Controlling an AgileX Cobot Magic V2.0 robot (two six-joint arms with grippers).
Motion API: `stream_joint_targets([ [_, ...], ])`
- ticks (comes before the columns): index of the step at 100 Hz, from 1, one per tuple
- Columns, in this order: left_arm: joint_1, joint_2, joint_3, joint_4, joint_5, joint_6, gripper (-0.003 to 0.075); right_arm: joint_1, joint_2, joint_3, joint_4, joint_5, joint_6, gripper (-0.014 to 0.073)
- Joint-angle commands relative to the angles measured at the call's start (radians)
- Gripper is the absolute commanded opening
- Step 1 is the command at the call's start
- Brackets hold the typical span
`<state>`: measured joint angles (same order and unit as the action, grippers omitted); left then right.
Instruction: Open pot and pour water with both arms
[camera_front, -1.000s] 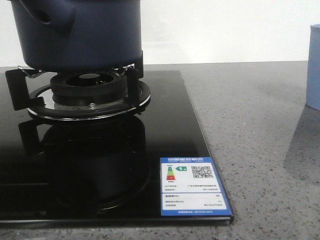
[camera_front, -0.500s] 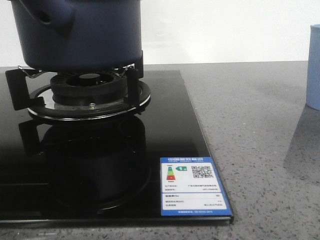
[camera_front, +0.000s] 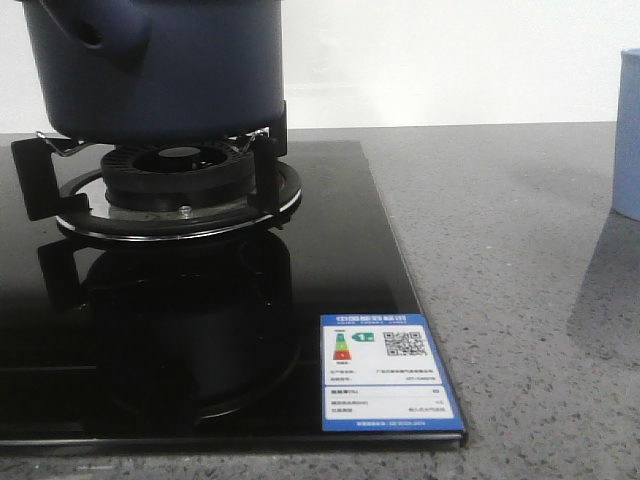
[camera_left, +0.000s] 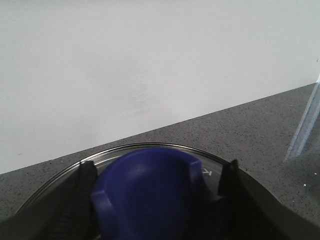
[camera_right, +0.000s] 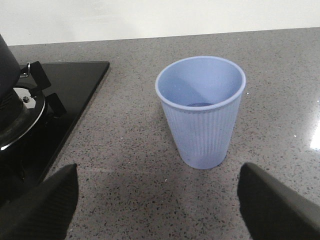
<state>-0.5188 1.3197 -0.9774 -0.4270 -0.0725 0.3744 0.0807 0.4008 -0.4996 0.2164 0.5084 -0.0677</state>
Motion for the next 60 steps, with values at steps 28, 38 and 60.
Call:
stream_joint_targets([
  [28,0.018,-0.155,-0.059,0.021,-0.072,0.000,0.0396,0.002,0.014,-0.015,0.007,-0.091,-0.013,0.0587],
  [38,0.046,-0.188,-0.059,0.021,-0.054,0.000,0.0416,0.002,0.014,0.019,0.007,-0.130,-0.013,0.0587],
  [60,0.114,-0.260,-0.059,0.021,-0.020,0.000,0.0415,0.002,0.014,0.098,0.007,-0.258,-0.013,0.0587],
])
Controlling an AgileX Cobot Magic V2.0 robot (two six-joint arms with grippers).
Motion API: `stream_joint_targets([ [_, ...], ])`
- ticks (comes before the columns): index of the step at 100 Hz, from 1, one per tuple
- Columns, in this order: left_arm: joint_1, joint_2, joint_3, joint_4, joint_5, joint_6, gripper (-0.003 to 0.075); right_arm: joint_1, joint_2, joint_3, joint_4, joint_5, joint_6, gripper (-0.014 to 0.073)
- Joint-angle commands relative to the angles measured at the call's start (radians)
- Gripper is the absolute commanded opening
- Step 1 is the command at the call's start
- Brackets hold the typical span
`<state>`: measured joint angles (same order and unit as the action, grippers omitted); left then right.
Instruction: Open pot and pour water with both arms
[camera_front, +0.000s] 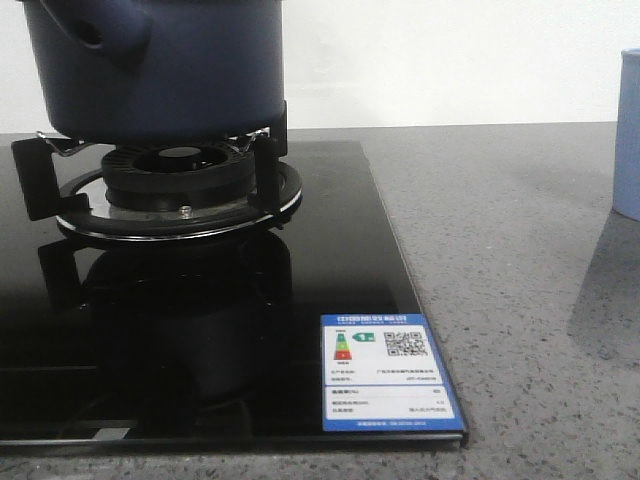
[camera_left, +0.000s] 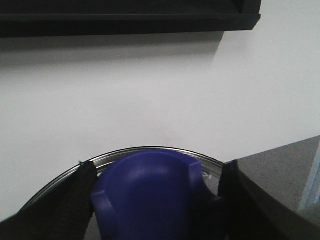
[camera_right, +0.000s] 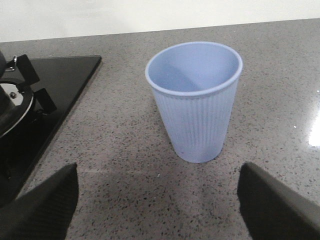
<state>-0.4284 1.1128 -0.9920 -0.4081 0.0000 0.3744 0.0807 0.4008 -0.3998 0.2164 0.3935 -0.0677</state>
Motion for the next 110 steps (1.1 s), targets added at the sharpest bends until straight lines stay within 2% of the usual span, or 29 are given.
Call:
stream_joint_targets([
  [1,0.026,-0.055,-0.044,0.002,-0.092,0.000,0.0415,0.002,0.014,0.003,0.007,-0.152,-0.013,0.0587],
  [21,0.093,-0.101,-0.044,0.002,-0.088,0.000,0.0414,0.002,0.059,0.043,0.007,-0.272,-0.013,0.0587],
  [51,0.179,-0.135,-0.044,0.002,-0.036,0.000,0.0414,0.002,0.301,0.043,0.007,-0.474,-0.013,0.0587],
  [69,0.186,-0.141,-0.044,0.002,-0.043,0.000,0.0414,0.002,0.440,0.043,-0.022,-0.585,-0.013,0.0587],
  [90,0.186,-0.141,-0.044,0.002,-0.047,0.000,0.0414,0.002,0.517,0.043,-0.044,-0.708,-0.013,0.0589],
  [110,0.186,-0.141,-0.044,0.002,-0.062,0.000,0.0414,0.002,0.566,0.043,-0.064,-0.724,-0.013,0.0590],
])
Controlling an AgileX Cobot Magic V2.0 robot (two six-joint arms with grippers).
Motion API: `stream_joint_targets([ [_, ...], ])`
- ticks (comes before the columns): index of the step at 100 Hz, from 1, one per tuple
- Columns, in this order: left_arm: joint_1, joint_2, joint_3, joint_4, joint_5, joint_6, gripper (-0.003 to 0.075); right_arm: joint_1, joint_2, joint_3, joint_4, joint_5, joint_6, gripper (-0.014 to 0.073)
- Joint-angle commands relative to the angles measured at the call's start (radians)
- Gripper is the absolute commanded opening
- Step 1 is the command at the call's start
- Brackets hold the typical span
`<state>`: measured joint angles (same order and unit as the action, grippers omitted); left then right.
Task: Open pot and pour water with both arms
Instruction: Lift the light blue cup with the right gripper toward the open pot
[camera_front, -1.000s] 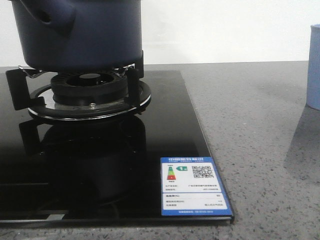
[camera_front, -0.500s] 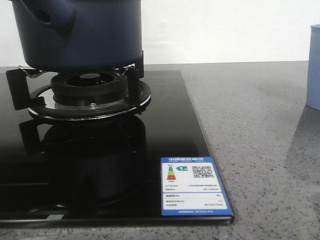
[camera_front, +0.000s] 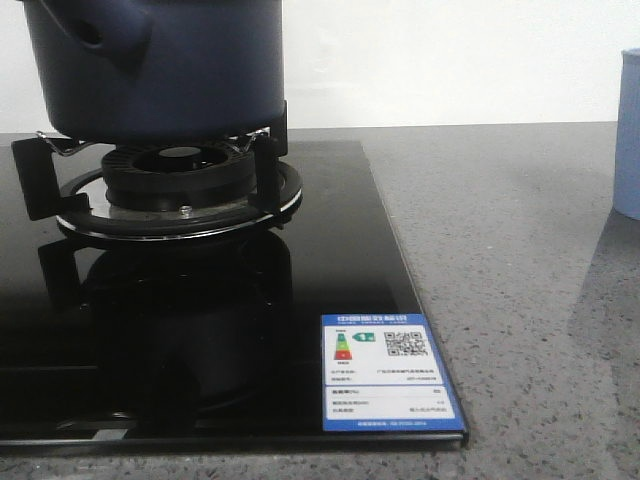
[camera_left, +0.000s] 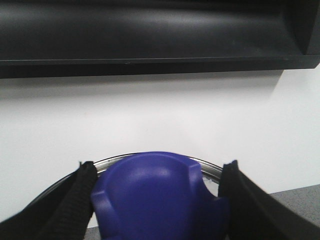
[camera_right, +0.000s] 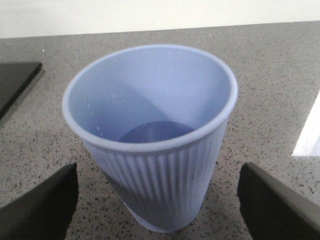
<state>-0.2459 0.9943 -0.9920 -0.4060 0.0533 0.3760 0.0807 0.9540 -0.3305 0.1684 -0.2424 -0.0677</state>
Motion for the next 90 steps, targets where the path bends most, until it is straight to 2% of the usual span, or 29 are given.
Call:
stream_joint_targets([
  [1,0.003,-0.023,-0.044,0.000,-0.115,-0.002,0.0414,0.002,0.016,-0.026,-0.016,-0.090,-0.011,0.0590],
  [90,0.003,-0.021,-0.044,0.000,-0.119,-0.002,0.0414,0.002,0.215,-0.026,-0.016,-0.283,0.000,0.0588],
])
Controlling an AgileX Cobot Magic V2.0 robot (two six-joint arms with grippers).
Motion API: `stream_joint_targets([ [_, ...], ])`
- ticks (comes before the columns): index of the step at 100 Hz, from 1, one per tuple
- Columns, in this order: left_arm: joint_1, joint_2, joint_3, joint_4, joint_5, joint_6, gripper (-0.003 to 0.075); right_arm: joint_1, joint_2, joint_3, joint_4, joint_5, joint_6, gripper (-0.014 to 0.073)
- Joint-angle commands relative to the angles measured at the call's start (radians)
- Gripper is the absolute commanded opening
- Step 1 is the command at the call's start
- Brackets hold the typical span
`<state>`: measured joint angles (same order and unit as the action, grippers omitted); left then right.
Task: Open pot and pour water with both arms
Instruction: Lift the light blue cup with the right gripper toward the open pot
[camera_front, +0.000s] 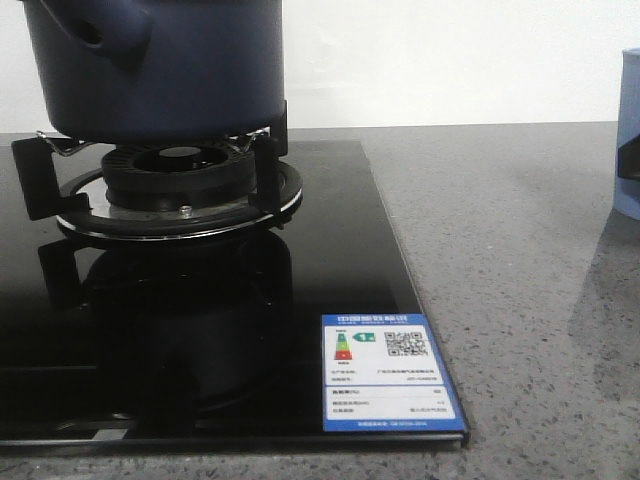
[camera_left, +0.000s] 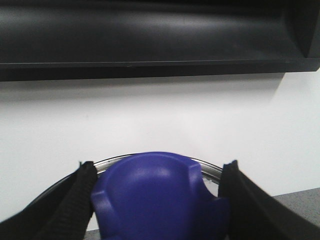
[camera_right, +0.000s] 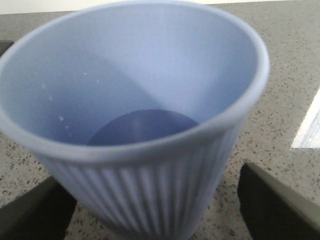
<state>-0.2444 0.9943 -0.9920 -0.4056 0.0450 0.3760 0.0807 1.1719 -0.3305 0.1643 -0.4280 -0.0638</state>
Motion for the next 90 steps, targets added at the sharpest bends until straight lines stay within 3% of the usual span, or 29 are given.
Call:
stream_joint_targets([
  [1,0.002,-0.021,-0.044,-0.001,-0.111,-0.002,0.0414,0.002,-0.001,-0.026,-0.012,-0.102,-0.004,0.0588],
  [54,0.002,-0.021,-0.044,-0.001,-0.111,-0.002,0.0414,0.002,0.021,-0.028,-0.012,-0.133,-0.004,0.0577],
  [75,0.002,-0.021,-0.044,-0.001,-0.111,-0.002,0.0414,0.002,0.021,-0.028,-0.013,-0.135,-0.004,0.0332],
  [90,0.002,-0.021,-0.044,-0.001,-0.111,-0.002,0.0414,0.002,0.016,-0.028,-0.031,-0.135,-0.004,0.0316],
])
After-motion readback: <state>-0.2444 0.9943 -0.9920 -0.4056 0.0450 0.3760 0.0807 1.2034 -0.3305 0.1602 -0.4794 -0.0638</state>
